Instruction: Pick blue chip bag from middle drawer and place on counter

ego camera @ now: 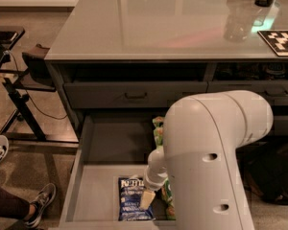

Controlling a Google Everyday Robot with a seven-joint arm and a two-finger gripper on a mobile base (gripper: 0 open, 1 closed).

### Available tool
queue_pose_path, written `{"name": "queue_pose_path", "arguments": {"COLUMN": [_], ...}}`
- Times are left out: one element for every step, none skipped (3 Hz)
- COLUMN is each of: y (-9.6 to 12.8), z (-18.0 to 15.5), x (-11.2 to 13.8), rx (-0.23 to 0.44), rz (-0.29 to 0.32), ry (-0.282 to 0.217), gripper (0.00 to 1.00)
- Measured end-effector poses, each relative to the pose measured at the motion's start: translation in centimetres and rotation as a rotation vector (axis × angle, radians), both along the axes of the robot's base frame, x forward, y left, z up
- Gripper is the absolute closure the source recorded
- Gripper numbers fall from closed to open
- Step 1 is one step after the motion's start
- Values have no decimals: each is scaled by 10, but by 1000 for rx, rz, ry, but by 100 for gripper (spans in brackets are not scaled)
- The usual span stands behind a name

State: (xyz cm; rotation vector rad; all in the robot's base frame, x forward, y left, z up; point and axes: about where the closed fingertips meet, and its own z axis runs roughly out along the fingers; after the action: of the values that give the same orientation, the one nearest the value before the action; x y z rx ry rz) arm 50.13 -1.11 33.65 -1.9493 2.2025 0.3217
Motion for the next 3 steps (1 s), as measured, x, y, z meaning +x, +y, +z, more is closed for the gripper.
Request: {"name": "queue_pose_path", "arguments": {"y": [0, 0, 4], "z": [0, 6, 40], "x": [0, 0, 15], "rx": [0, 1, 90], "rz": [0, 0, -30], "ry": [0, -1, -70], "gripper": [66, 89, 100]}}
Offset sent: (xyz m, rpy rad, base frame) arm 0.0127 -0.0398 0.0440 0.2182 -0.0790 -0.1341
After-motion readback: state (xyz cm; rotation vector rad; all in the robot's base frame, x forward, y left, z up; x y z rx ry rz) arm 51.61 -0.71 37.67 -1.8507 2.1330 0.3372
